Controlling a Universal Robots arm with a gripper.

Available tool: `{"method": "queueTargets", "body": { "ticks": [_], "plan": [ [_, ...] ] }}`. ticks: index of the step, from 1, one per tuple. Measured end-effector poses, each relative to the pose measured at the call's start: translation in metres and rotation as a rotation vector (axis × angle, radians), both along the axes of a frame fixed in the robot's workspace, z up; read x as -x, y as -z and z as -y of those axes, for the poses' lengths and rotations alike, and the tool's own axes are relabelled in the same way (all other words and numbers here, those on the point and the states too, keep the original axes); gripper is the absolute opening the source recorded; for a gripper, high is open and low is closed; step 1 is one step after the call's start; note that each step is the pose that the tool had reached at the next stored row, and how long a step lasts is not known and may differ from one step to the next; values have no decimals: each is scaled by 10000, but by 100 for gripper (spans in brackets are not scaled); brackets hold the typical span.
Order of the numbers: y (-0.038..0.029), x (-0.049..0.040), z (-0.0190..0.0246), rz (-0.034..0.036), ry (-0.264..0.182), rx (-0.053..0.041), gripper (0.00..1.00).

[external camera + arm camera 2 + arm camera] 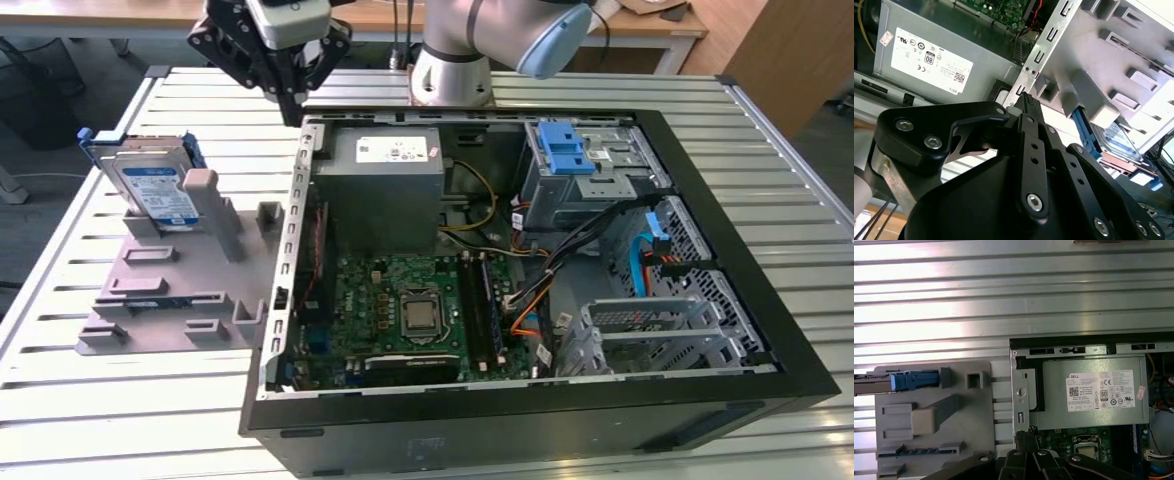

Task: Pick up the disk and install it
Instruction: 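Reach for the disk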

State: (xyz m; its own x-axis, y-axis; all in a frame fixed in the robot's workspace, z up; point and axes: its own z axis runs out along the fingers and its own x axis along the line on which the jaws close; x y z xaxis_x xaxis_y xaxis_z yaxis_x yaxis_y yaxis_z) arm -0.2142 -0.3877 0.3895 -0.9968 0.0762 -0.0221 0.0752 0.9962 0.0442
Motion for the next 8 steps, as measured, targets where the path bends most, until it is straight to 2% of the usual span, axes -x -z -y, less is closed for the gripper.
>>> {"method": "queueTargets", "body": {
  "ticks": [8],
  "plan": [
    [3, 23, 0, -2, 0, 0, 11]
  ]
}}
